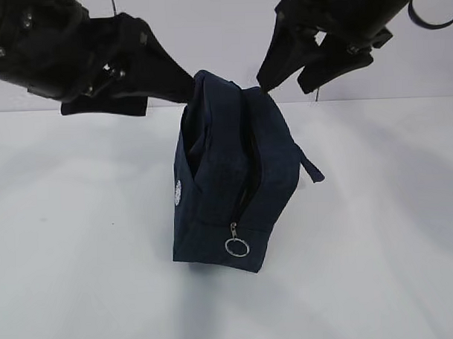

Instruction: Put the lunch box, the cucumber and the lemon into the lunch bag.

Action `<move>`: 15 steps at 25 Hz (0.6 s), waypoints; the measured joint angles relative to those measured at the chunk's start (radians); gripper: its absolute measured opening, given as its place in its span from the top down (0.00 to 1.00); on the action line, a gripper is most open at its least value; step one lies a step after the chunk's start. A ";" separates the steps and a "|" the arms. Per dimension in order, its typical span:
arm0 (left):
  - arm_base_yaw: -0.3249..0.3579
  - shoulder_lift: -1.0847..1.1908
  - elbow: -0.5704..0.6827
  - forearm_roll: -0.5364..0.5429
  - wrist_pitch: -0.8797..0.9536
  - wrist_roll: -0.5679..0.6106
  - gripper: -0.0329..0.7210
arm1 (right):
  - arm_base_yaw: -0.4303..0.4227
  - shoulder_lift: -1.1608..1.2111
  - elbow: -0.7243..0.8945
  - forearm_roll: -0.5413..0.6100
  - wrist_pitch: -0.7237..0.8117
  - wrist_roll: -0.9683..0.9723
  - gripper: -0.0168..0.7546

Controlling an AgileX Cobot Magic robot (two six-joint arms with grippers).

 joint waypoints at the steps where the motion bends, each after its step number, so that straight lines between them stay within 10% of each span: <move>1: 0.000 0.000 0.000 0.005 0.028 0.000 0.25 | 0.000 -0.019 0.000 -0.002 0.000 0.002 0.26; 15: 0.000 -0.241 0.000 0.169 0.251 -0.074 0.31 | 0.000 -0.528 0.513 -0.023 -0.072 0.048 0.25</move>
